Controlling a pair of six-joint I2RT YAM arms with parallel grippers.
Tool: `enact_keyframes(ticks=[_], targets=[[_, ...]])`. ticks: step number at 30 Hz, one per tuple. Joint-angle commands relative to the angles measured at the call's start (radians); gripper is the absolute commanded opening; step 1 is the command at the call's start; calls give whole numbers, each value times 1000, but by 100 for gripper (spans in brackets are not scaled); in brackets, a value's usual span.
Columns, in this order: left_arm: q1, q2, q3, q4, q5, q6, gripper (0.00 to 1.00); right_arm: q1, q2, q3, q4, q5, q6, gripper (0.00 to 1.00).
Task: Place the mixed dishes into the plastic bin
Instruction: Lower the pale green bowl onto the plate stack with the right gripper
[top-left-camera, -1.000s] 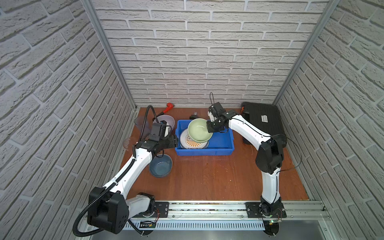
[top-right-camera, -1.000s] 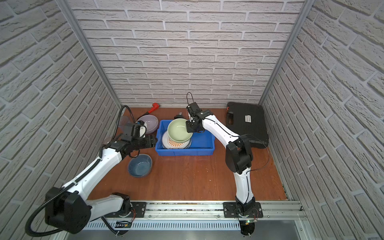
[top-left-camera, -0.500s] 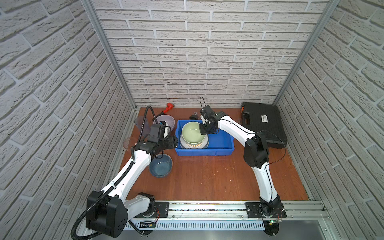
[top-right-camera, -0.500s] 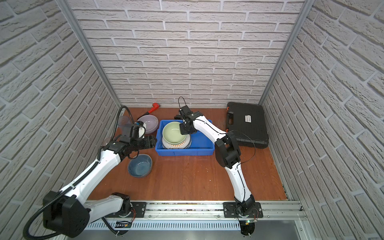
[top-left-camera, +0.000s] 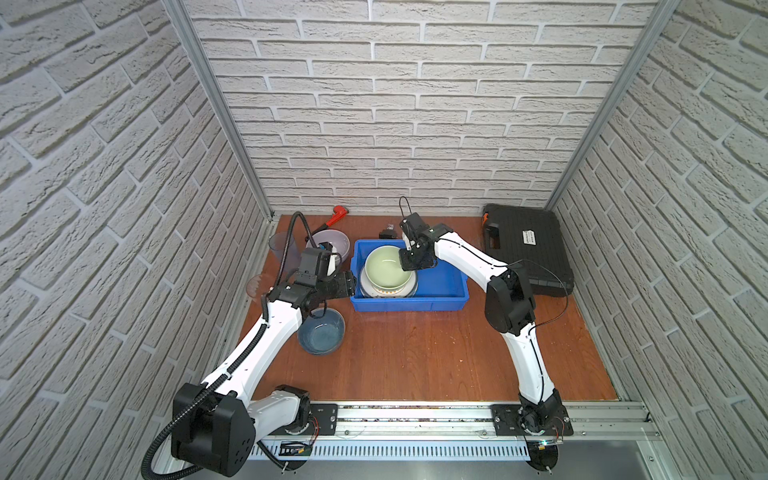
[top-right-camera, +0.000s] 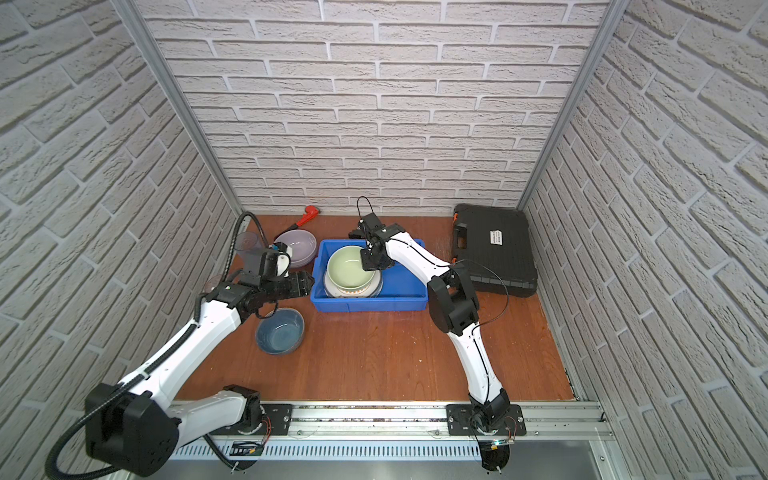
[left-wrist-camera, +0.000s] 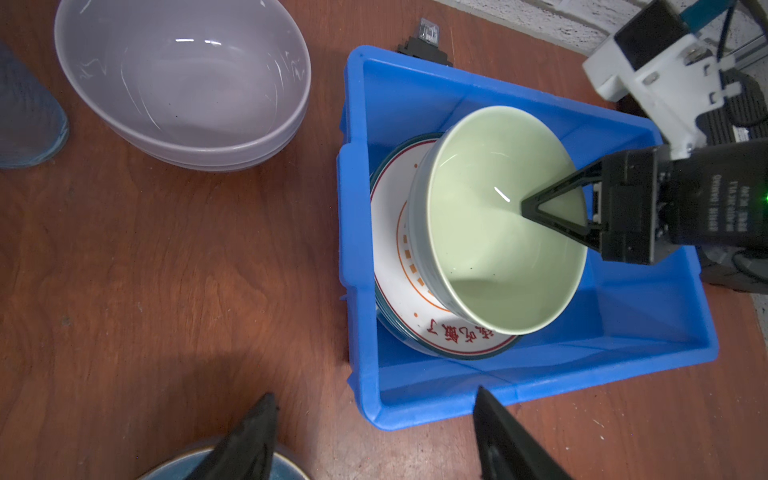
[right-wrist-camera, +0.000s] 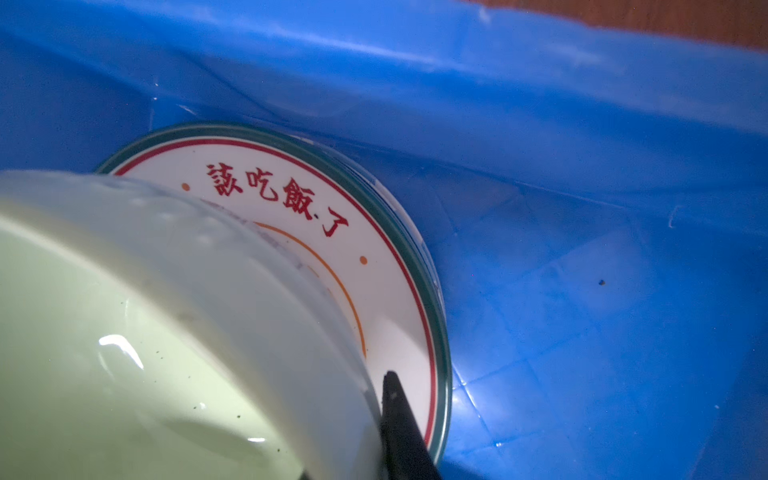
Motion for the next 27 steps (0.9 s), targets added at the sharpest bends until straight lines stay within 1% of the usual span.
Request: enact_keyframes(ticks=[1,4,10,16,27], targets=[[6,-18,-11,3,7,-3,74,4,-21,45,58,-30,30,11],[6,-16,-11,3,7,-2,74,4,-16,45,58,-31,35,14],[6,-20,-8,3,9,-1,74,4,-6,46,59,-40,38,16],[6,-18,-11,6,10,-2,74,4,-2,44,54,-40,37,22],[8,-12,-15,11,6,-1,74,3,-19,44,37,-34,33,26]])
